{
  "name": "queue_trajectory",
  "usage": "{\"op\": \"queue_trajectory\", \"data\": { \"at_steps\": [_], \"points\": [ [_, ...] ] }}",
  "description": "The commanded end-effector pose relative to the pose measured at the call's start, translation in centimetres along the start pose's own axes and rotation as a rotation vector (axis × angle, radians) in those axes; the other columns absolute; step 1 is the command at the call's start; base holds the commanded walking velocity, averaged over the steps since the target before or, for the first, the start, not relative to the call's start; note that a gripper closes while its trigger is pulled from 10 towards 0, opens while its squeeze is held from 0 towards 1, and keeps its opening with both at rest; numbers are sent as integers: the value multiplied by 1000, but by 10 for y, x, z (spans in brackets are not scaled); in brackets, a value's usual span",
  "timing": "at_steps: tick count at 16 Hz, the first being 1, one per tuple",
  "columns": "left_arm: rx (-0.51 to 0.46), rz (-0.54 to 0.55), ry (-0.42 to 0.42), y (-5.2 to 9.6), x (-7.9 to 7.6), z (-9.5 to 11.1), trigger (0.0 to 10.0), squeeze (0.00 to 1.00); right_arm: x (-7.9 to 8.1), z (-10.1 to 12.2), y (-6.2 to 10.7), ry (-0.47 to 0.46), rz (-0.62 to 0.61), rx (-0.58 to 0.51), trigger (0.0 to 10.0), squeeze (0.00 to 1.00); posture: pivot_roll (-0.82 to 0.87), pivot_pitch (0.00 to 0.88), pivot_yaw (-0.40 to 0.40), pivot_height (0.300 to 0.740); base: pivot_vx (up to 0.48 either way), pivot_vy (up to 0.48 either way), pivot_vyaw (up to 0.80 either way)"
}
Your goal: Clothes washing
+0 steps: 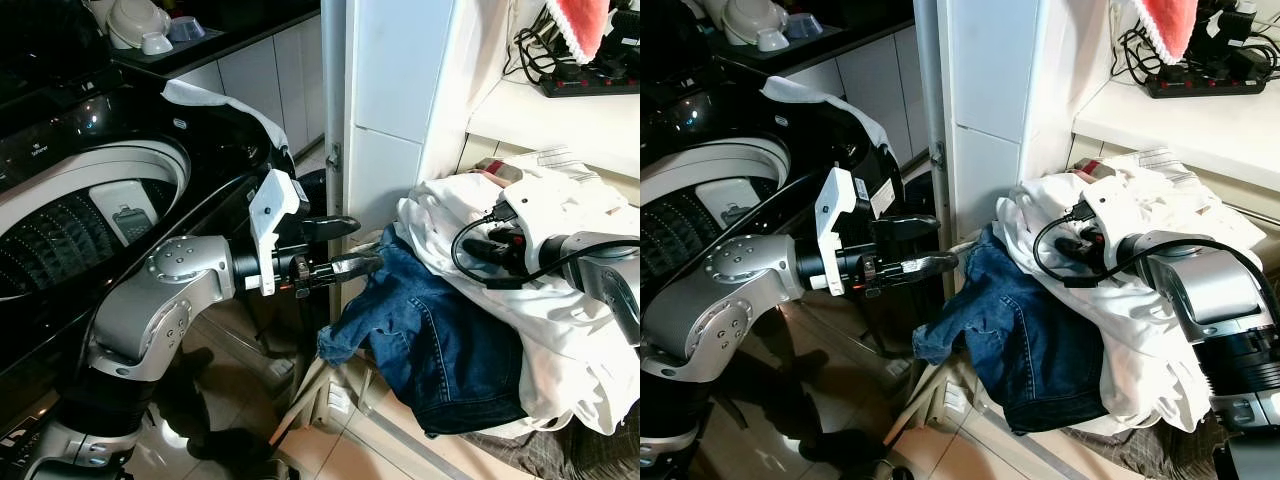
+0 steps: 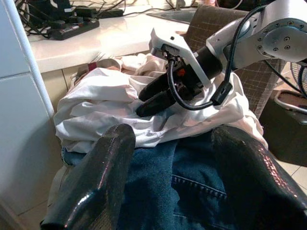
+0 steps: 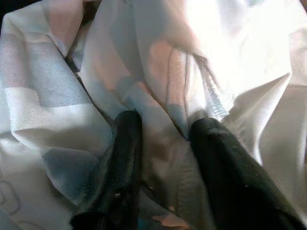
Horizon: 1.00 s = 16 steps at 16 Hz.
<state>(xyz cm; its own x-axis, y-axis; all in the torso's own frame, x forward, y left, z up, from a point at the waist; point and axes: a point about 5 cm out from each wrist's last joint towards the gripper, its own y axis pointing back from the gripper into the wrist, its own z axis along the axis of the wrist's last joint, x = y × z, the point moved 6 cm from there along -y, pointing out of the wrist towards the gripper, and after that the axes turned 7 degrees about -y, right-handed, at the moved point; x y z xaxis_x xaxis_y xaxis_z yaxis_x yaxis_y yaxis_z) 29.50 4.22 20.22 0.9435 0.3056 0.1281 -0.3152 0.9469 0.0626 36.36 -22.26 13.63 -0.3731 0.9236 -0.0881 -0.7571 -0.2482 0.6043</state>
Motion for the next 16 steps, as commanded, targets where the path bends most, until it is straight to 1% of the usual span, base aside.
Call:
{"op": "queue_trajectory", "data": {
  "at_steps": [1, 4, 5, 7, 8, 9, 11, 12, 13, 14, 15, 16],
  "points": [
    [6, -20, -6, 1, -4, 1, 10000, 0, -1, 12, 2, 2, 5, -35, 0, 0, -8, 0, 86, 740, 0, 0, 0],
    [3, -16, -6, 1, -4, 1, 10000, 0, -2, 17, 4, -8, 6, -55, 0, 0, -9, 0, 86, 740, 0, 0, 0],
    [3, -15, -5, 1, -4, 1, 10000, 0, 0, 21, 5, -26, 16, -75, 0, 0, -9, 0, 86, 740, 0, 0, 0],
    [-1, -9, -7, 1, -3, 2, 10000, 0, 7, 43, 13, -81, 76, -164, 0, 0, -9, 0, 85, 740, 0, 0, 0],
    [-18, 23, -16, 1, 2, 5, 10000, 0, 13, 62, 21, -102, 125, -240, 0, 0, -10, 0, 85, 740, 0, 0, 0],
    [-27, 39, -23, 0, 5, 7, 10000, 0, 17, 72, 26, -117, 154, -278, 0, 0, -10, 0, 85, 740, 0, 0, 0],
    [-69, 144, -79, -1, 23, 17, 10000, 0, 29, 108, 47, -163, 258, -420, 0, 0, -13, 0, 86, 740, 0, 0, 0],
    [-123, 226, -98, 0, 37, 28, 10000, 0, 37, 131, 62, -201, 332, -519, 0, 0, -17, 0, 86, 740, 0, 0, 0],
    [-194, 302, -111, 2, 49, 44, 10000, 0, 46, 153, 81, -236, 418, -615, 0, 0, -18, 0, 85, 740, 0, 0, 0],
    [-236, 303, -104, 2, 51, 53, 10000, 0, 51, 162, 89, -238, 453, -643, 0, 0, -18, 0, 84, 740, 0, 0, 0],
    [-235, 289, -101, 2, 49, 53, 10000, 0, 51, 157, 87, -198, 431, -613, 0, 0, -19, 0, 82, 740, 0, 0, 0],
    [-225, 272, -101, 1, 46, 51, 10000, 0, 50, 146, 80, -122, 374, -548, 0, 0, -21, 0, 82, 740, 0, 0, 0]
  ]
}}
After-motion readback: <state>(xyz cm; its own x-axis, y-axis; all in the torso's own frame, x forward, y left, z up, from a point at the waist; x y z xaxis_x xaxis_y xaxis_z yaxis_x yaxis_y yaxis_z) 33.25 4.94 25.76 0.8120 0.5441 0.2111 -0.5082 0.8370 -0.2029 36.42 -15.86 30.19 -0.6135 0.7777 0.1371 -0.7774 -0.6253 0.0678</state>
